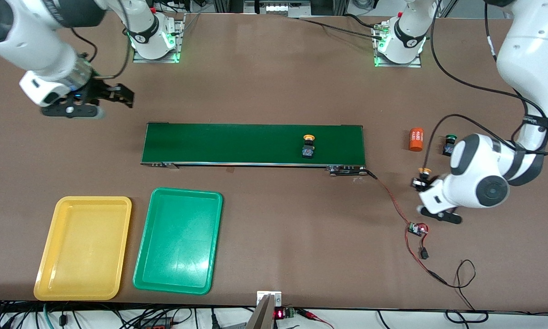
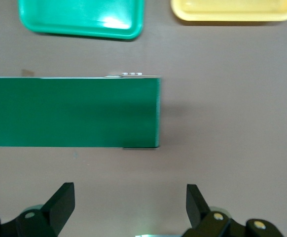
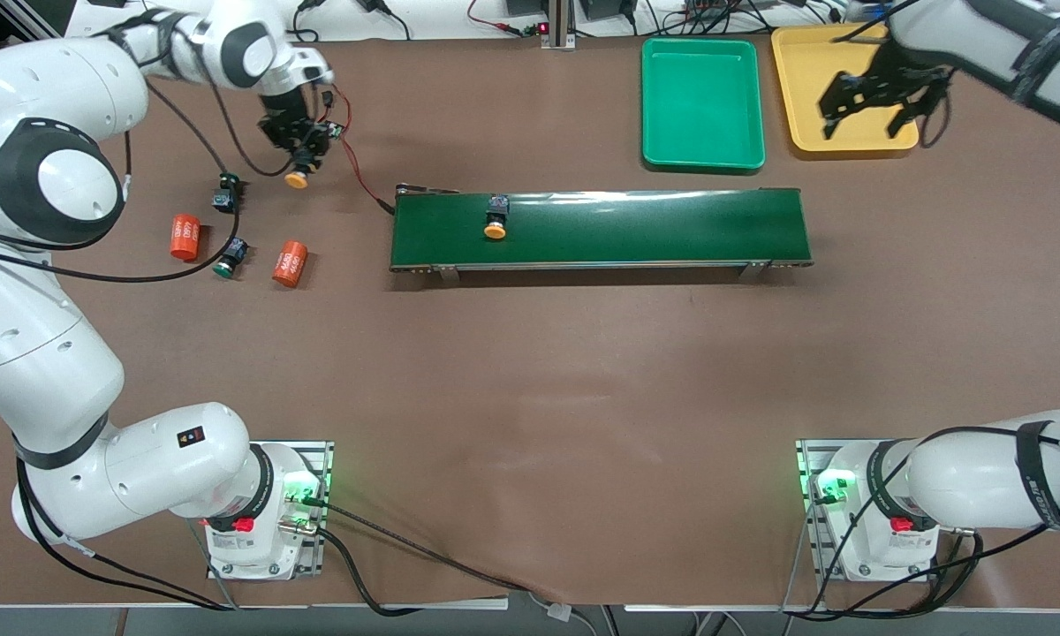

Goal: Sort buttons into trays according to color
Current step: 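Grasp a second orange-cap button with the left gripper, then place the second button on the conveyor with the left gripper, then grasp an orange cylinder with the left gripper while the right gripper lowers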

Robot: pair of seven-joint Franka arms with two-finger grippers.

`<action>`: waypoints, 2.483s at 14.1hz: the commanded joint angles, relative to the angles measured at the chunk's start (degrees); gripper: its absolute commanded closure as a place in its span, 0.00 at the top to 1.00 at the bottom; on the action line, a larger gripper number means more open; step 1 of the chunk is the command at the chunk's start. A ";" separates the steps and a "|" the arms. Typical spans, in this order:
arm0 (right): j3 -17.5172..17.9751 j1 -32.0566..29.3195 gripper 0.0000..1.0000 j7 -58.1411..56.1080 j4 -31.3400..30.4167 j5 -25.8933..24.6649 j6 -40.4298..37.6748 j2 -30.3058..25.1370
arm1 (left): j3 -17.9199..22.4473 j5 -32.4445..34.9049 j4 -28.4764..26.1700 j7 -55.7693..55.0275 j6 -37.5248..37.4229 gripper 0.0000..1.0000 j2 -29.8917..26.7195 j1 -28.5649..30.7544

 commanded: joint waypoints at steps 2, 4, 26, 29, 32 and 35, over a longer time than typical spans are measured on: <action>-0.26 4.84 1.00 1.83 -0.90 0.22 2.15 1.27 | -8.36 -2.97 -1.83 -9.91 -3.70 0.10 -1.48 0.02; -0.17 5.73 1.00 1.83 -0.81 0.22 2.42 2.06 | -10.92 -2.97 -2.27 -18.34 -3.35 0.10 -1.13 -1.73; -0.09 12.68 1.00 13.52 -0.46 2.24 10.15 6.63 | -15.23 -2.09 9.50 -20.33 -15.03 1.00 -1.83 0.08; -0.09 12.76 1.00 13.52 -0.46 2.24 10.15 6.63 | -15.67 -2.09 10.38 -12.50 -15.38 1.00 -2.09 4.85; -0.09 12.67 1.00 13.52 -0.37 2.24 10.06 6.63 | -14.97 -2.09 10.30 -10.92 -17.93 1.00 -4.63 4.85; -0.17 12.59 1.00 13.34 -0.29 2.24 10.15 6.63 | 0.88 -5.59 3.12 -1.18 -14.27 1.00 -13.05 -4.00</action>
